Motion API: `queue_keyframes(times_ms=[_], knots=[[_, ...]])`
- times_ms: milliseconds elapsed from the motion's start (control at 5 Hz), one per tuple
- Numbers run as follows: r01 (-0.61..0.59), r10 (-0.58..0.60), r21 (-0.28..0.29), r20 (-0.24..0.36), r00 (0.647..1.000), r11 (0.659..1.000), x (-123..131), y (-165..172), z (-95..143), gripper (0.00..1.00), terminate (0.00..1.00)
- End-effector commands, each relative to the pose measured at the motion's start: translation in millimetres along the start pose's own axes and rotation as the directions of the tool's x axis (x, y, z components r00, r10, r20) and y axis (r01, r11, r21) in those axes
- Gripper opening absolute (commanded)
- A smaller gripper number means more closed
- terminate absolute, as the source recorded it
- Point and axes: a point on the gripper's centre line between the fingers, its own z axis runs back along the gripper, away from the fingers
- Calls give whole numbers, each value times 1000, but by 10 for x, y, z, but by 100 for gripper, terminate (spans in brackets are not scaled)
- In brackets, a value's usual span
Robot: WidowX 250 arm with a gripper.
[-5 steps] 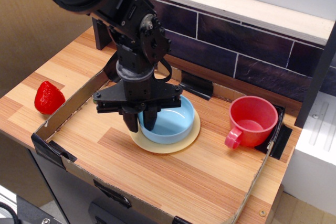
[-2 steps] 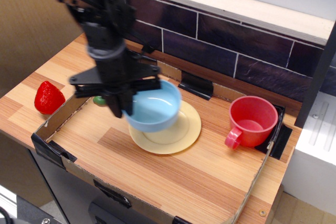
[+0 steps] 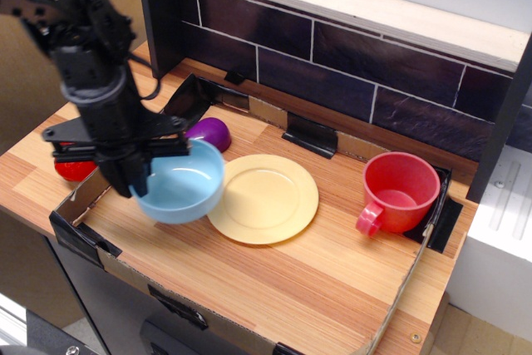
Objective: Take bowl off plate
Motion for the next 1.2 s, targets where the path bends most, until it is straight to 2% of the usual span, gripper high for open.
queue_keyframes(times_ms=[0,200,400,600,800,1000], knots=[[-1,0,28,40,999,1000,102,172,-30,0,0],[3,-5,51,38,999,999,95,219,-82,0,0],[7,-10,72,44,999,997,83,242,-100,100,0],[-8,5,67,44,999,998,72,248,-47,100,0],[4,-5,74,25,1000,997,42,235,87,100,0],[3,-6,73,39,999,997,41,181,284,100,0]])
